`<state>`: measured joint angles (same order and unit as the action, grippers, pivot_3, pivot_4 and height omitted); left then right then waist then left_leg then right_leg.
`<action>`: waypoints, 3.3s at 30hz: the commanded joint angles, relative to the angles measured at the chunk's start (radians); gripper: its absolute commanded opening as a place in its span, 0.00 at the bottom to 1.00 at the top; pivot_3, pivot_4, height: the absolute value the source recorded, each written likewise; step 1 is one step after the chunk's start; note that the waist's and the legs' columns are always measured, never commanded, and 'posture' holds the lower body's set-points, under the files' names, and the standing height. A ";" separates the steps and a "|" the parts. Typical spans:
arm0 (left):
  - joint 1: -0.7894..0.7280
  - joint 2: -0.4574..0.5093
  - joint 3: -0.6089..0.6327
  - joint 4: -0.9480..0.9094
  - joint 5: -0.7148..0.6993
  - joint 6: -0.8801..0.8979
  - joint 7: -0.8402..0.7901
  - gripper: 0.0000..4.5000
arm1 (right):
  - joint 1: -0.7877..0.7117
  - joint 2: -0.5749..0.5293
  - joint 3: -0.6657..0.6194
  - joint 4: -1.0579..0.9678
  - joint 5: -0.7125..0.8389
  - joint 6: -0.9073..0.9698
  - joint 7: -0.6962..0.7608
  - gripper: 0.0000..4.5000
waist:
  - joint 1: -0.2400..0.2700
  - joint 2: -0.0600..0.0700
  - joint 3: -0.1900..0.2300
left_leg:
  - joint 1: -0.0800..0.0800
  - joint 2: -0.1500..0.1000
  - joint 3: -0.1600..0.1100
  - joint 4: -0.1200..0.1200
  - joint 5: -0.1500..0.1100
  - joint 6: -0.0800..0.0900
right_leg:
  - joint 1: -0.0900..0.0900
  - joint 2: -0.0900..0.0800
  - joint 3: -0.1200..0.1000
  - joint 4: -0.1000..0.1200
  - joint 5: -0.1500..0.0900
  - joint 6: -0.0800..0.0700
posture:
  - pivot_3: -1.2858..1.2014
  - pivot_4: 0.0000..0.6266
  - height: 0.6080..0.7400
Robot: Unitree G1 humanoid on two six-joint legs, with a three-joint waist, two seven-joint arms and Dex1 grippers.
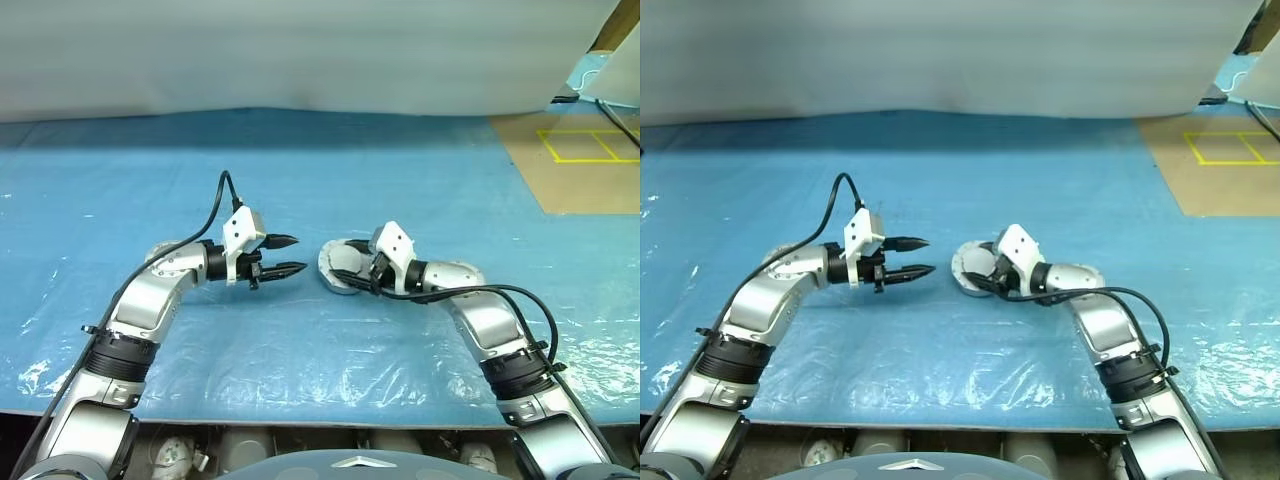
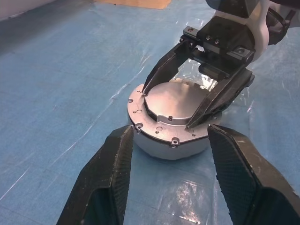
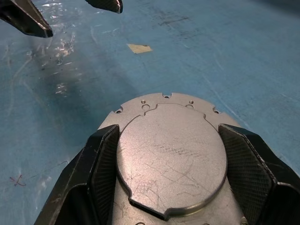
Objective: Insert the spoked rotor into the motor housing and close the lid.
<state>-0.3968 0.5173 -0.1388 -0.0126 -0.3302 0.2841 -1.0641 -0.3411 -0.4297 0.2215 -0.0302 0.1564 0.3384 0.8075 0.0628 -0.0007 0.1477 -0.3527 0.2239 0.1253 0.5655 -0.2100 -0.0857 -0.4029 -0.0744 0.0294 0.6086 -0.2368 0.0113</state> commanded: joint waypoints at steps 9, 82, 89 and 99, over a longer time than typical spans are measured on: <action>-0.009 -0.006 0.004 -0.033 -0.003 -0.010 0.005 0.59 | 0.004 0.011 0.031 0.068 -0.060 0.016 -0.036 0.66 | -0.001 0.000 0.000 | 0.000 0.000 0.000 -0.001 0.000 0.000 | 0.000 0.000 0.000 0.000 0.000 0.001 | 0.52 0.24 1.00; -0.101 -0.124 -0.204 0.245 0.289 -0.106 0.058 0.00 | 0.066 -0.013 0.040 0.016 0.017 0.133 0.044 0.96 | -0.011 -0.004 -0.013 | 0.007 0.000 0.000 -0.014 -0.001 -0.003 | 0.012 0.000 -0.002 -0.010 -0.002 0.000 | 0.52 0.24 1.00; -0.096 -0.123 -0.202 0.242 0.287 -0.111 0.052 0.00 | 0.061 0.008 -0.043 -0.093 0.110 0.188 0.028 0.99 | -0.009 -0.004 -0.013 | 0.007 0.000 0.000 -0.014 -0.001 -0.003 | 0.012 0.000 -0.001 -0.011 -0.004 -0.003 | 0.52 0.24 1.00; -0.090 -0.123 -0.210 0.231 0.282 -0.107 0.031 0.00 | 0.055 0.060 -0.219 -0.142 0.219 0.204 -0.085 0.99 | -0.003 0.000 -0.011 | 0.003 -0.001 0.000 -0.014 -0.001 -0.003 | 0.006 0.000 -0.002 -0.011 -0.002 0.001 | 0.52 0.24 1.00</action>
<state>-0.5082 0.3873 -0.3179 0.1981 -0.0699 0.1615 -1.0214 -0.2940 -0.3675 0.0402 -0.1316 0.3331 0.5281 0.7323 0.0600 -0.0011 0.1371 -0.3493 0.2233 0.1255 0.5513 -0.2113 -0.0885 -0.3974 -0.0747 0.0278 0.5977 -0.2385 0.0121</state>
